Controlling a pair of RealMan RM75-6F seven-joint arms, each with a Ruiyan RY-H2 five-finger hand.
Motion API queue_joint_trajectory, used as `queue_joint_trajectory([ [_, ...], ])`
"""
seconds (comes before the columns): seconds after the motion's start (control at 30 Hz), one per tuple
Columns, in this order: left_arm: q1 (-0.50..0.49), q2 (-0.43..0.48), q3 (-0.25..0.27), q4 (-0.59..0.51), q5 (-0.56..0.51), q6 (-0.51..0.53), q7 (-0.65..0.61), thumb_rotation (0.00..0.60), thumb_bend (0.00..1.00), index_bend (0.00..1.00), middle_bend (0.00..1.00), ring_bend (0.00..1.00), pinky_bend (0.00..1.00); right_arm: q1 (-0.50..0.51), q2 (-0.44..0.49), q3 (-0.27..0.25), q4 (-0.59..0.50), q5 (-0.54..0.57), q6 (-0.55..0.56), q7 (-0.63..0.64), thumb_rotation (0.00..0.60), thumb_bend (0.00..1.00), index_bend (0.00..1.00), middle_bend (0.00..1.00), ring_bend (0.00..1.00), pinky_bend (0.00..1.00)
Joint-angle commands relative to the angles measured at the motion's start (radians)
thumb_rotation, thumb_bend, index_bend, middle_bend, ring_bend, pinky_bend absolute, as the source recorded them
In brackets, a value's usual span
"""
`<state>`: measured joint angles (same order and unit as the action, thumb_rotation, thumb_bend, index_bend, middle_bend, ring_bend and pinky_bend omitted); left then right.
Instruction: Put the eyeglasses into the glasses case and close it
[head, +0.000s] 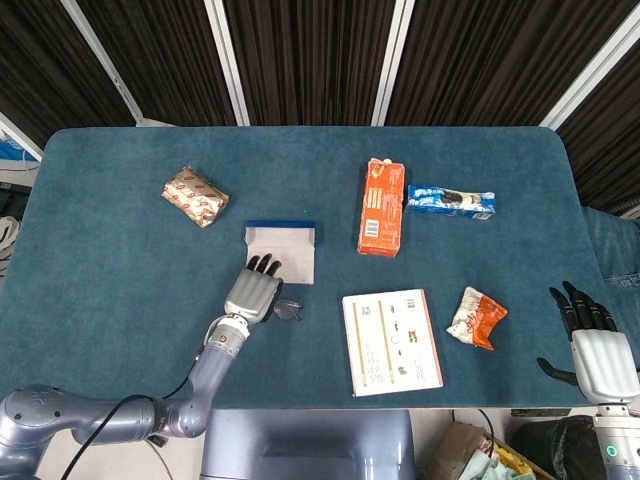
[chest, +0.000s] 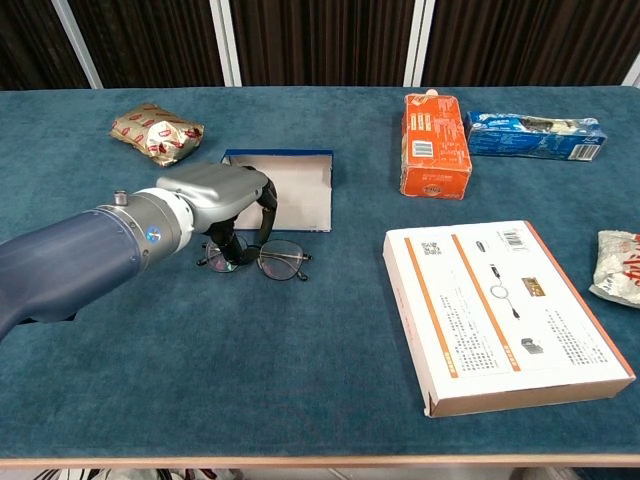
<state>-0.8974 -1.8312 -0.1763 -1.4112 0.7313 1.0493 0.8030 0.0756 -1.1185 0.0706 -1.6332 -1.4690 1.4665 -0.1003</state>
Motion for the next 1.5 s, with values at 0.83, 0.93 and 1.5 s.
queue_joint_trajectory([
  [0.83,-0.003,-0.011,0.0,0.024,-0.009,0.006,0.011,0.6,0.38,0.55,0.18,0.03,0.08,0.001,-0.002,0.002,-0.002,0.007,-0.002,-0.004,0.6,0.2,0.06,0.03,0.1,0.16],
  [0.93,-0.002,-0.013,0.002,0.025,-0.005,0.008,0.012,0.6,0.38,0.55,0.18,0.03,0.08,0.001,-0.002,0.003,-0.001,0.007,-0.001,-0.004,0.6,0.2,0.06,0.03,0.1,0.16],
  [1.5,-0.001,-0.017,-0.008,0.025,0.0,0.02,0.009,0.6,0.4,0.56,0.19,0.03,0.08,0.002,-0.003,0.002,-0.001,0.005,-0.001,-0.004,0.6,0.2,0.06,0.03,0.1,0.16],
])
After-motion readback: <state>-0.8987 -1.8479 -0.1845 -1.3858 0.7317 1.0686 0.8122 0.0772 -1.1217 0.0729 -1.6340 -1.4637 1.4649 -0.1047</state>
